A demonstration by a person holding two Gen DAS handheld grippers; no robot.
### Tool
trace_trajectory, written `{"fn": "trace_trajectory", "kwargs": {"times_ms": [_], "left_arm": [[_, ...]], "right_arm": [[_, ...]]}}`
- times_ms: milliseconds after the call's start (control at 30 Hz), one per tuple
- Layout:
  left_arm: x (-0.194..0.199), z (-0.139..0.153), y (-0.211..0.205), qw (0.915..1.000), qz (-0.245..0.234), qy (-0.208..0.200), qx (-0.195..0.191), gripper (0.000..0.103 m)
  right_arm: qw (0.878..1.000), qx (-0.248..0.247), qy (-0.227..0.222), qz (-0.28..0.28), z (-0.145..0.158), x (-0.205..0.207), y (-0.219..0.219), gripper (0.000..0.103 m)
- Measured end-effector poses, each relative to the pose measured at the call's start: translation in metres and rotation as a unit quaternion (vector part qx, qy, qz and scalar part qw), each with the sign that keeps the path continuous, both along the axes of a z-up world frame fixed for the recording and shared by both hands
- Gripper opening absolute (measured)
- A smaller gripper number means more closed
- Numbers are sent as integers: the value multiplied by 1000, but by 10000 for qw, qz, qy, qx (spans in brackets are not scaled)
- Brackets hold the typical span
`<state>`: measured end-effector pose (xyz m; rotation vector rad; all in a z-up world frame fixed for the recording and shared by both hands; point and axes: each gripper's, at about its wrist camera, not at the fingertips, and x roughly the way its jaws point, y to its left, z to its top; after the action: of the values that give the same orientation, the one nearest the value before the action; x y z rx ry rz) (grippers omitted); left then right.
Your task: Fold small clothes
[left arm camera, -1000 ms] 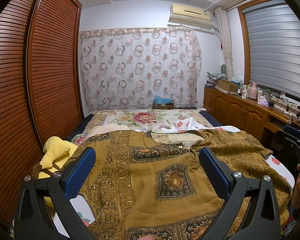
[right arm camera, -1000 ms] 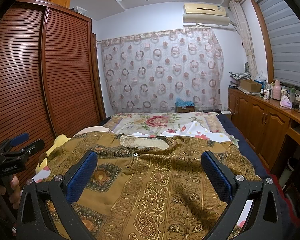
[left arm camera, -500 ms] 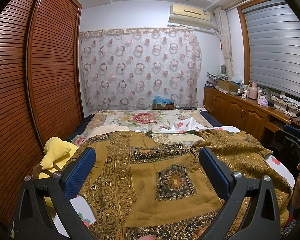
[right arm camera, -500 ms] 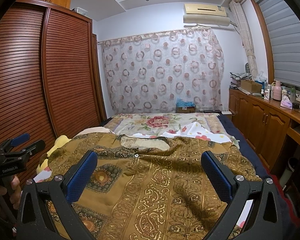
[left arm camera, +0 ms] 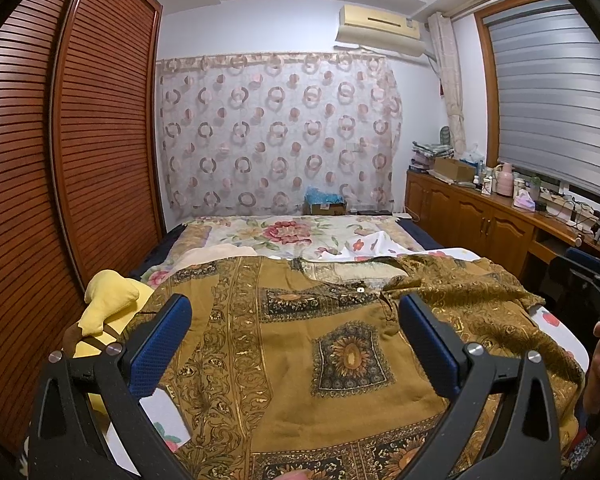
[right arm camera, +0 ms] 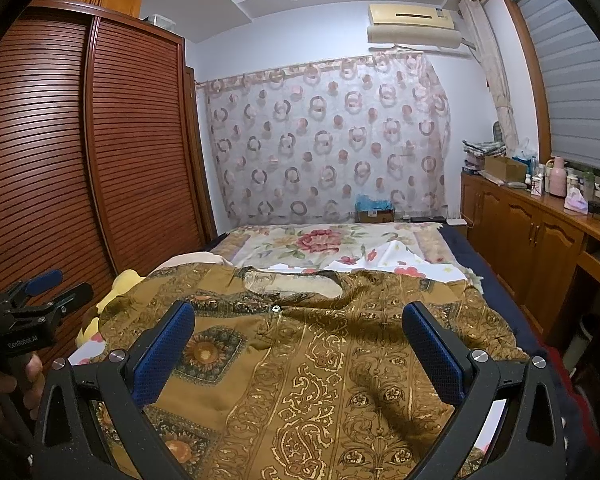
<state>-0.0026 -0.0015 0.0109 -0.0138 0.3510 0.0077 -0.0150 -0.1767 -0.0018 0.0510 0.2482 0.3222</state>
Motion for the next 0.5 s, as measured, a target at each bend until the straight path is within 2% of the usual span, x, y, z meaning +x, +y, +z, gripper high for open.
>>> {"fn": "trace_trajectory", "kwargs": {"times_ms": [333, 500], "left_arm": [[15, -30, 33, 9992, 201, 347, -78, 103], [22, -39, 51, 9979, 386, 509, 63, 103]], "right_arm": [[9996, -50, 184, 223, -6, 14, 6, 103], [9988, -93, 289, 391, -4, 23, 8, 103]]}}
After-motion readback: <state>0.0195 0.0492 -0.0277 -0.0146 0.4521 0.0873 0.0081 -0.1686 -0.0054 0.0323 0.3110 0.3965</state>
